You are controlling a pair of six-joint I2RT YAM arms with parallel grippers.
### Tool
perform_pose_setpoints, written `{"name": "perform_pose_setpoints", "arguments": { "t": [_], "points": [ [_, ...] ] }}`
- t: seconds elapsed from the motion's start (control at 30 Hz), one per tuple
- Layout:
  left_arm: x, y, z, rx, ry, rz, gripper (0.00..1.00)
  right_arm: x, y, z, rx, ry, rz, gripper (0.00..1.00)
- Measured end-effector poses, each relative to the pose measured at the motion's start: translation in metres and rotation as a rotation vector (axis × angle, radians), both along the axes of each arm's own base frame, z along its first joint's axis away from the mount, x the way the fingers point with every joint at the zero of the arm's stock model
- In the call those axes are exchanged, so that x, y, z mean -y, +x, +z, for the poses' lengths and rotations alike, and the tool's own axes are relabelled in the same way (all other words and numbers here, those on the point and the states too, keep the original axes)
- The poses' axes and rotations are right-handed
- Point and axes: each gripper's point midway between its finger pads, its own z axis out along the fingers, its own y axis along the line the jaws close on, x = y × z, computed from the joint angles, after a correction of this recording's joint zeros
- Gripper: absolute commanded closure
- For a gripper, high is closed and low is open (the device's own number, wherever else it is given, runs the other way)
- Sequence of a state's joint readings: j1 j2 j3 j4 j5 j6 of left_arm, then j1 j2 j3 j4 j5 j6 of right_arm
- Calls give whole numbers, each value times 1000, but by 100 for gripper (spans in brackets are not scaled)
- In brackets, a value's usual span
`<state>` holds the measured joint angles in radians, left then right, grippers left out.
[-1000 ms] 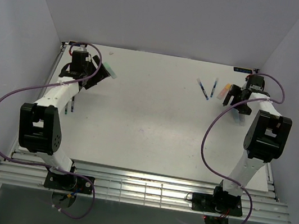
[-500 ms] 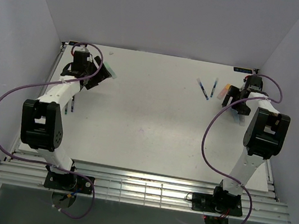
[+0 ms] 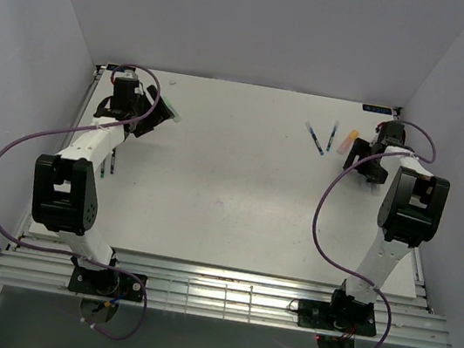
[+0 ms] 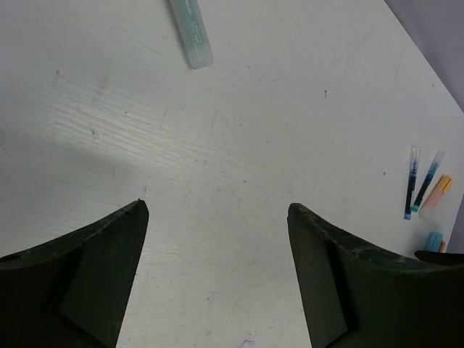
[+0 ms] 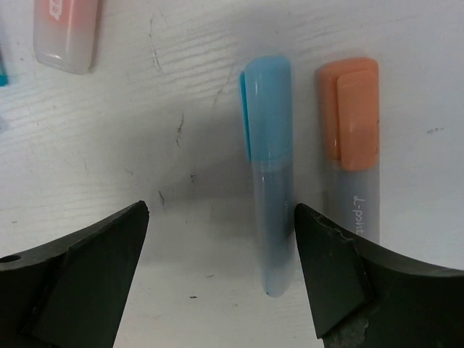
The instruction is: Open the pen caps
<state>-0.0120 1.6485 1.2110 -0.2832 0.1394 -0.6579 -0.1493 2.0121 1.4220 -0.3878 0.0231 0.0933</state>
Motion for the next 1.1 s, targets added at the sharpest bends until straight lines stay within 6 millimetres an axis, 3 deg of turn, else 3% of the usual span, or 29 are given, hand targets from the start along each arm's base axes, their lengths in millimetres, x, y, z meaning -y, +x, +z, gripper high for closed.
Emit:
{"name": "perform_pose_setpoints", "arguments": {
  "t": [0.17, 0.47, 0.63, 0.77, 0.87, 0.97, 1.03, 1.1],
  "points": [
    [1, 1, 1, 5, -3, -3, 12, 0, -7, -8, -22, -5, 2, 20],
    [1, 1, 1, 7, -2, -9, 12, 10, -10, -11, -25, -55, -18, 57],
    [2, 1, 1, 7, -2, -14, 12, 15, -11, -11, -30, -68, -38, 70],
    [3, -1, 0, -1, -2, -23, 12, 15, -11, -11, -30, -67, -33, 91],
    [5, -3, 1, -5, -8, -34, 13, 13, -12, -10, -34, -62, -27, 92],
    [10, -2, 7, 0, -28, -59, 17, -1, -17, -9, -57, -41, 2, 92],
    [16, -2, 12, 6, -53, -86, 18, -27, -22, -4, -76, -5, 49, 92],
    [26, -2, 17, 10, -95, -124, 18, -66, -28, 7, -81, 46, 127, 92]
  ]
}}
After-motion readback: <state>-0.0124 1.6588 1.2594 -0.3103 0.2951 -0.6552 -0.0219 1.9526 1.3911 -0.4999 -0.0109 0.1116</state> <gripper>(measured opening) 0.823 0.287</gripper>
